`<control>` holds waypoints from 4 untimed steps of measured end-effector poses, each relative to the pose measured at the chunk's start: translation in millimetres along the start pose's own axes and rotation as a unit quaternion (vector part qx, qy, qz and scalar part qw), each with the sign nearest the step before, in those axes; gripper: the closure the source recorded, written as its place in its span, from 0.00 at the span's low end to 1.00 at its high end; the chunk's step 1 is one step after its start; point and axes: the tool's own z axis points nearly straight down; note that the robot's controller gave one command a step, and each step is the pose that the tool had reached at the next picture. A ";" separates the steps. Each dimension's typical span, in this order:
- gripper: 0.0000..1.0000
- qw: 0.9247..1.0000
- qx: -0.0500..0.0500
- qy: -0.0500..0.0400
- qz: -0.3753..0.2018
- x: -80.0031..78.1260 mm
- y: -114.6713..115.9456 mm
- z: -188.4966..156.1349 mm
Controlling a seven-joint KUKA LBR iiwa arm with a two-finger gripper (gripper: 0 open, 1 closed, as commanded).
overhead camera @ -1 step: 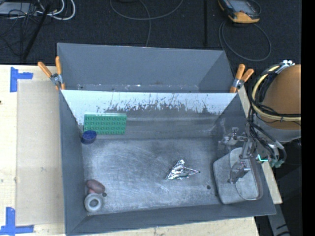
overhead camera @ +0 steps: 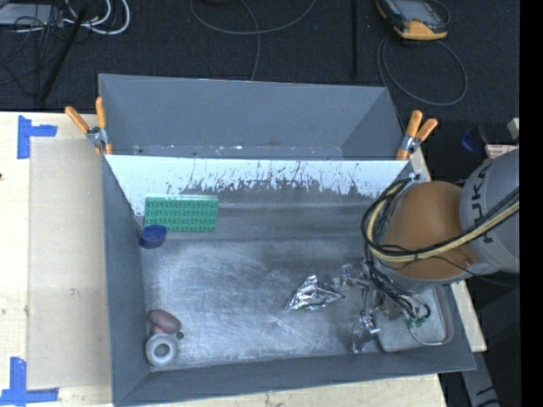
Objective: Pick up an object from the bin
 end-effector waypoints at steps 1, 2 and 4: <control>0.00 0.998 0.001 -0.001 -0.068 -30.3 64.8 -2.6; 0.00 0.993 0.000 0.001 -0.116 -40.0 79.0 -6.5; 1.00 0.987 0.000 0.002 -0.161 -60.7 15.7 -7.0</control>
Offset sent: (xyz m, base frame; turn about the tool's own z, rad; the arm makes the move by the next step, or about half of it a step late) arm 0.0147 0.0674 0.0012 -0.1315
